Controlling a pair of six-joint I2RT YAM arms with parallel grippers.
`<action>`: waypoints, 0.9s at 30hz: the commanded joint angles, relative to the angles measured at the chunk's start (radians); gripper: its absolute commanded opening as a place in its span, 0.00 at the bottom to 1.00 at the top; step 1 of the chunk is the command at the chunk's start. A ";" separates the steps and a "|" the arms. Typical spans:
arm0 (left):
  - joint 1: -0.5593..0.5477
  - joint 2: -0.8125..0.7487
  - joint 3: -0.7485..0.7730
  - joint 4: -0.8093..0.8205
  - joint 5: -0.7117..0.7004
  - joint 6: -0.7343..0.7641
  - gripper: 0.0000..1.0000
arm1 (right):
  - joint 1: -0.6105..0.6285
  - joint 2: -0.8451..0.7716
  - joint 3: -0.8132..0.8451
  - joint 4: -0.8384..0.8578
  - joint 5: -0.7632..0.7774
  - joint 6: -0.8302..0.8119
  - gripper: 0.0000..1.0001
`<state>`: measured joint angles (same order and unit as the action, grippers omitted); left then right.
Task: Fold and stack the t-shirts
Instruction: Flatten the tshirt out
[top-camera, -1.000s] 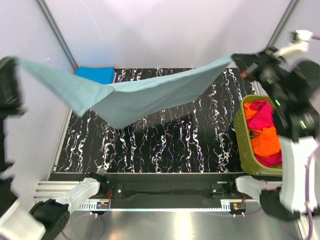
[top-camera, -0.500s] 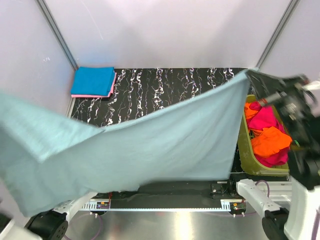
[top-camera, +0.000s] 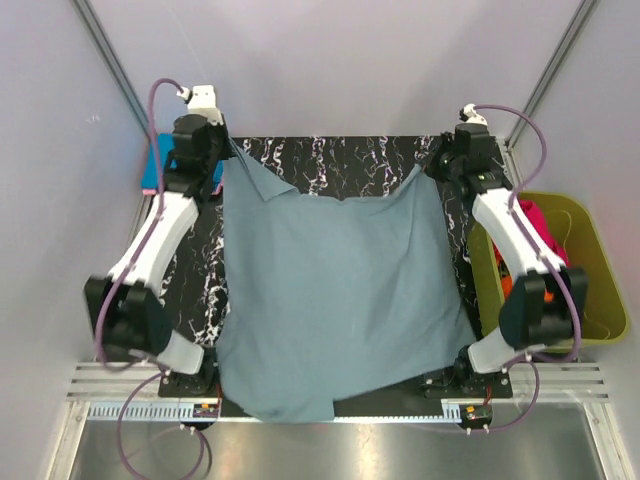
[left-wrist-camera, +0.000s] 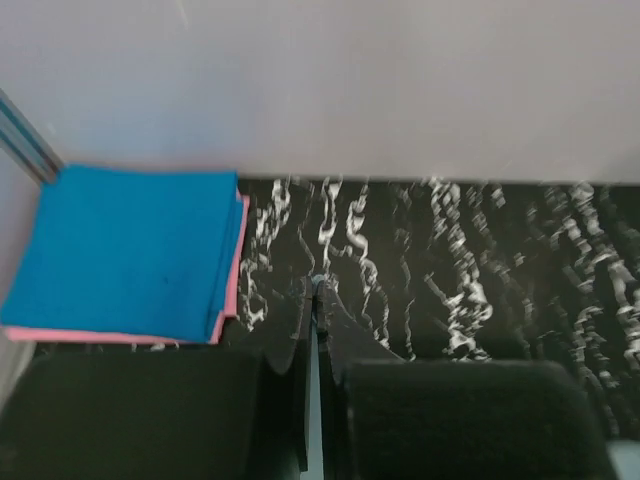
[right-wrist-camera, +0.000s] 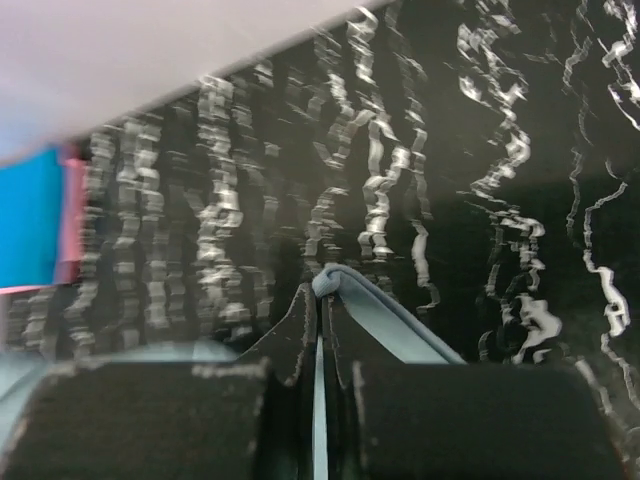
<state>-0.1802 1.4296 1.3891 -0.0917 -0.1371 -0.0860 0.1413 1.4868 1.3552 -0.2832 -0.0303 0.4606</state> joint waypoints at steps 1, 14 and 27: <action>0.062 0.076 0.014 0.283 0.057 -0.067 0.00 | -0.023 0.091 0.044 0.156 0.050 -0.097 0.00; 0.071 0.391 0.142 0.343 0.186 -0.221 0.00 | -0.085 0.480 0.275 0.095 -0.034 -0.146 0.00; 0.067 0.249 0.102 0.228 0.218 -0.314 0.00 | -0.186 0.615 0.447 0.059 -0.111 -0.054 0.00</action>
<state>-0.1097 1.8122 1.5028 0.0990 0.0505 -0.3420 -0.0166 2.0846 1.7477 -0.2157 -0.1120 0.3820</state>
